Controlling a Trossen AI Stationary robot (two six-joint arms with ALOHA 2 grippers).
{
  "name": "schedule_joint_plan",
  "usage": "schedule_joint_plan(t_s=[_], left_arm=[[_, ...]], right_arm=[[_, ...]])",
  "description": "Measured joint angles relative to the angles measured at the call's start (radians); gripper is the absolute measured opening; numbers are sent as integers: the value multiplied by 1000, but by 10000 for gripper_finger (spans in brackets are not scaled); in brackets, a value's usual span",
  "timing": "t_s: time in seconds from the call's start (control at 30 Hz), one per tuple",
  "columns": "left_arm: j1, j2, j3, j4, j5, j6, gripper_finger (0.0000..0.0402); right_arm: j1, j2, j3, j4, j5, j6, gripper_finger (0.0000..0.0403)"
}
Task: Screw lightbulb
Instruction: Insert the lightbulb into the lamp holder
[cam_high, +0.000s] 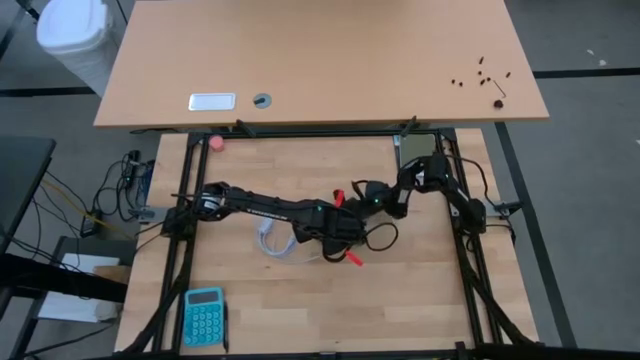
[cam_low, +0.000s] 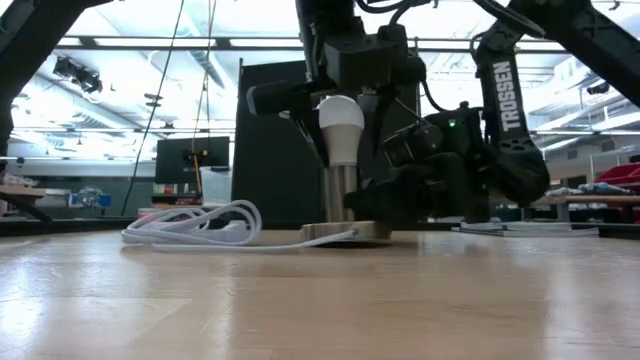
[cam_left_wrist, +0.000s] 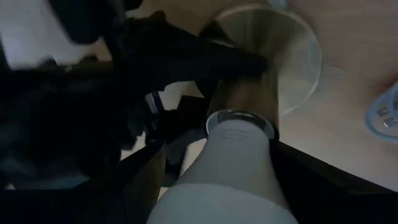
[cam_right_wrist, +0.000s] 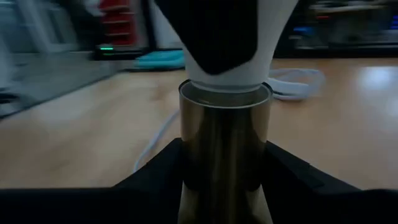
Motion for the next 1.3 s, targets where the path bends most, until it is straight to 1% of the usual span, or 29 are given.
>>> schedule_joint_plan(t_s=[0.13,0.2,0.3,0.43,0.5,0.63,0.8,0.93,1.07,1.3], left_arm=[[-8,0,0,11,6,15,281],[-11,0,0,18,14,17,281],[-20,0,0,37,16,45,281],[-29,0,0,52,16,68,281],[-30,0,0,51,16,63,281],[-31,0,0,43,13,58,282],[-39,0,0,43,13,25,282],[-38,0,0,42,11,-20,282],[-37,0,0,41,-9,-49,283],[-38,0,0,36,-52,-84,288]], right_arm=[[-41,1,28,-21,-191,-3,176],[-56,1,49,-57,-261,-11,183],[-72,0,88,-144,-353,-46,189],[-81,-1,123,-216,-415,-90,188],[-84,-1,125,-217,-416,-94,188],[-101,-1,123,-216,-366,-72,196],[-119,-2,100,-202,-294,-51,223],[-114,-2,88,-194,-241,-67,244],[-102,-2,88,-193,-226,-71,252],[-101,-2,88,-191,-209,-68,250]])
